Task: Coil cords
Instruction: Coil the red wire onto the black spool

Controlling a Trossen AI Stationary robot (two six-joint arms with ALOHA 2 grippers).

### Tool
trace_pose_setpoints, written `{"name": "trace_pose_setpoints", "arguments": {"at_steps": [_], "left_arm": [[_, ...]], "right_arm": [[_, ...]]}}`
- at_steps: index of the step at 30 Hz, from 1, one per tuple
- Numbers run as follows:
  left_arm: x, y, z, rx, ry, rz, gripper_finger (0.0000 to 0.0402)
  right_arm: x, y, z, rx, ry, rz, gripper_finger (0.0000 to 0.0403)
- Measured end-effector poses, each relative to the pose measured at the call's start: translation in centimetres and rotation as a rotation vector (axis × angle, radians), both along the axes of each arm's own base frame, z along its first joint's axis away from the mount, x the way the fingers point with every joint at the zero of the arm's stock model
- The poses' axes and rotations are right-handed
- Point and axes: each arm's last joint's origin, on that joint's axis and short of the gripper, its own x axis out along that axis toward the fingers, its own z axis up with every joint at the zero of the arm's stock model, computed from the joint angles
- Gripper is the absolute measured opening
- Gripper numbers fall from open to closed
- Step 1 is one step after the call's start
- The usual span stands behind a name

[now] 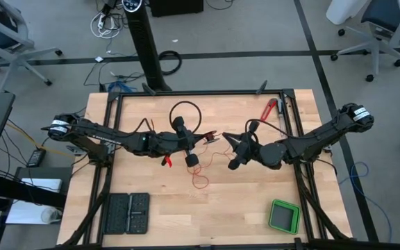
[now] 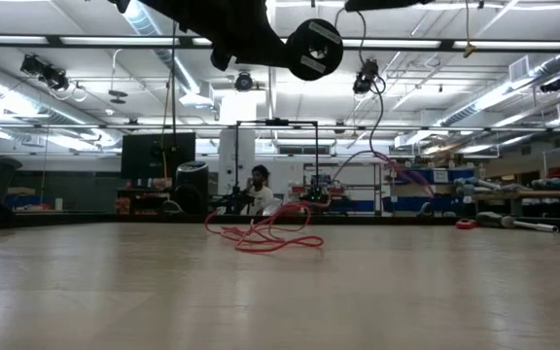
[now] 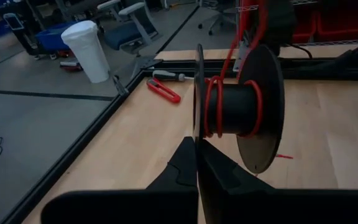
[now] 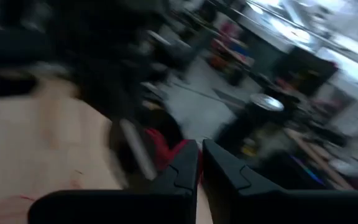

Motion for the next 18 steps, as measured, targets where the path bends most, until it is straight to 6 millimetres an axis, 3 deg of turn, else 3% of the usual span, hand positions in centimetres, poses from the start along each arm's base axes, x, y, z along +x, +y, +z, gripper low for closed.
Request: {"name": "trace_pose_setpoints", "arguments": {"at_steps": [5, 13, 18], "left_arm": [[0.0, 0.0, 0.1, -0.001, -0.006, 0.000, 0.0001], [0.1, 0.0, 0.3, -0.002, -0.032, 0.004, 0.0001], [0.0, 0.0, 0.2, -0.001, -0.019, 0.004, 0.0001]], "right_arm": [[0.7, 0.3, 0.3, 0.111, -0.077, 0.219, 0.0019], [0.8, 0.4, 0.3, 0.124, -0.082, 0.235, 0.0020], [-0.2, 0.2, 0.2, 0.142, -0.022, 0.219, 0.0019]]}}
